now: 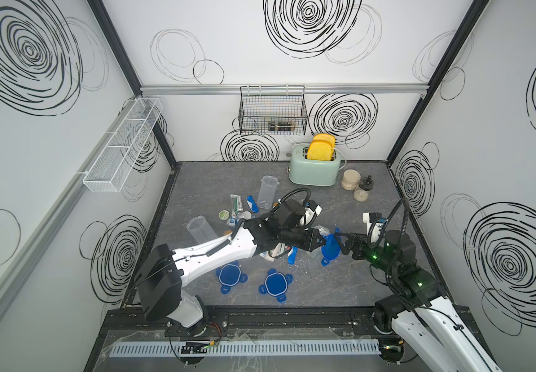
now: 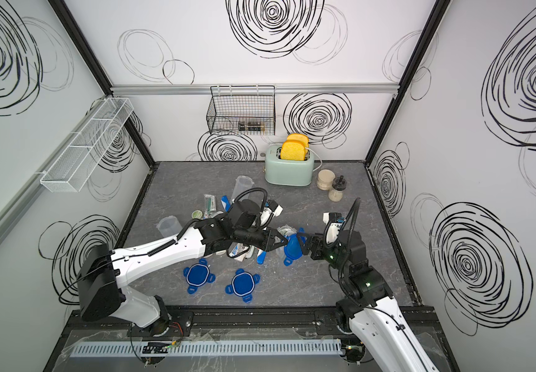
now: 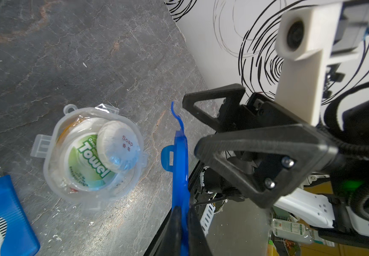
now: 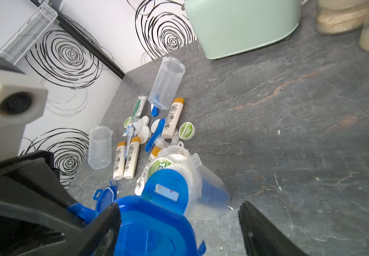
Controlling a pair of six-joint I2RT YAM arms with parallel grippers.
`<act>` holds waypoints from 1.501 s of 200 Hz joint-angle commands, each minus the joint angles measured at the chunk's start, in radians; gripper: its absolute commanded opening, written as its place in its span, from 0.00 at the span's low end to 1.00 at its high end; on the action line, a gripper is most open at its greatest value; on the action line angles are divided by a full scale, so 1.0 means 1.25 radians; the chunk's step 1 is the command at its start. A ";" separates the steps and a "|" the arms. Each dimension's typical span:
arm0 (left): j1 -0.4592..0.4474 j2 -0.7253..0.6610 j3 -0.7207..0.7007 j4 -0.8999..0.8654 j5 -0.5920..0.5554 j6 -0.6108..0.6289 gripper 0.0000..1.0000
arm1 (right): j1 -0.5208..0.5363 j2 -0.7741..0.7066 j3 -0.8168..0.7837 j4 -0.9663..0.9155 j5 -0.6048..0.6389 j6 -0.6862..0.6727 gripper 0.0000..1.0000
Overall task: Take out toiletry kits
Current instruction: Open the lid of the container, then place the lid at the center of the board.
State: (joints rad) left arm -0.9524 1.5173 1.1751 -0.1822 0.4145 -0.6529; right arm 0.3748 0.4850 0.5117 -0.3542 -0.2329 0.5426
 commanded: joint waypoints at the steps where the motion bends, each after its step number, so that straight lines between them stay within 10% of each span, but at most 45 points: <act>1: -0.043 -0.036 0.029 -0.012 -0.080 0.058 0.06 | -0.009 -0.021 0.050 -0.029 0.044 0.003 0.86; 146: -0.364 0.067 -0.031 -0.135 -0.654 0.255 0.06 | -0.022 -0.043 0.083 -0.051 0.106 -0.059 0.89; 300: -0.427 0.231 0.004 -0.128 -0.734 0.316 0.32 | -0.023 -0.025 0.069 -0.037 0.077 -0.057 0.89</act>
State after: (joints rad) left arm -1.4731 1.8008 1.1503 -0.3458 -0.5022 -0.2710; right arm 0.3508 0.4492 0.6033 -0.4110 -0.1253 0.4839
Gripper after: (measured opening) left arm 0.282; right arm 0.893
